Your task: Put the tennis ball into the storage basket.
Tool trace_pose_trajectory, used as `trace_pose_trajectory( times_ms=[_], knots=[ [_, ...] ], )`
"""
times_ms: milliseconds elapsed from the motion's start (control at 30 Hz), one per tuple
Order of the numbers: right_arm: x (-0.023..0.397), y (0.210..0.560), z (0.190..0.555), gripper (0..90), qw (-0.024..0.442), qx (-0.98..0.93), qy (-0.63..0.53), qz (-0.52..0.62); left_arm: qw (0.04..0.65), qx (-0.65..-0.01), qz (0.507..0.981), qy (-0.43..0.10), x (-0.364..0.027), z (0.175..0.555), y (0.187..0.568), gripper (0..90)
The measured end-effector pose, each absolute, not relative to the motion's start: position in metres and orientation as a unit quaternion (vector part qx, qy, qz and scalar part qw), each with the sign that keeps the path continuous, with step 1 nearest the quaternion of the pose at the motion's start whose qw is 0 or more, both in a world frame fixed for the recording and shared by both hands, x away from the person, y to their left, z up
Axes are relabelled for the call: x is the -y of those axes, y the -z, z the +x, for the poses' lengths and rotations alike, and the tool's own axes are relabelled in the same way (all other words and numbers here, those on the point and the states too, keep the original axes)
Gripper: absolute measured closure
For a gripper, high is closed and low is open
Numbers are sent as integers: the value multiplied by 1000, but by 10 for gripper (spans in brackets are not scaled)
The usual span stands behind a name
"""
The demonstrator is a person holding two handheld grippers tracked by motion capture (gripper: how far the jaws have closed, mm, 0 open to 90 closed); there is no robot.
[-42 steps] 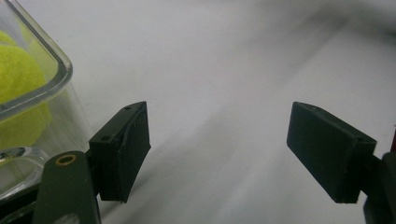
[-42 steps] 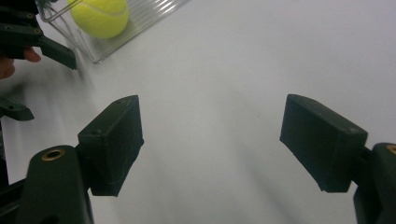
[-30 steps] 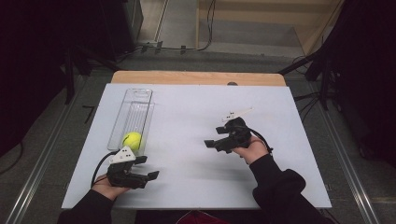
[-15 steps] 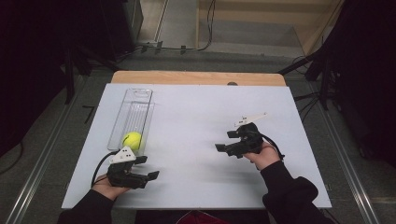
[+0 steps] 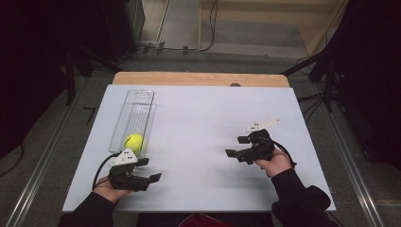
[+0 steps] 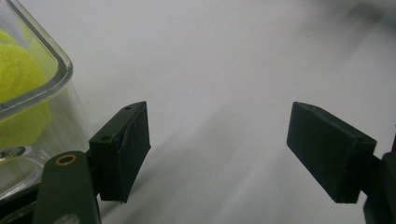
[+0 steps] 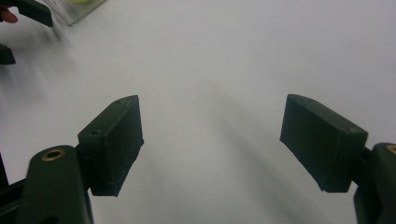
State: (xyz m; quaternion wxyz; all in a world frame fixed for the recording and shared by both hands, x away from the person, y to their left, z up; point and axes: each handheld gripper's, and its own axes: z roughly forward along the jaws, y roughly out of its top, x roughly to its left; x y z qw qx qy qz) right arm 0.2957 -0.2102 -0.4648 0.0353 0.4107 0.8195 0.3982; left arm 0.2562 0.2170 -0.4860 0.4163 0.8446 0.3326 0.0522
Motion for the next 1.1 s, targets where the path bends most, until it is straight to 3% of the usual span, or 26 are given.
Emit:
trace_pose_trajectory(
  times_ms=[1100],
  knots=[
    [261, 494, 249, 192, 34, -793, -395, 463, 416, -331, 845, -53, -217, 256, 486, 220]
  ],
)
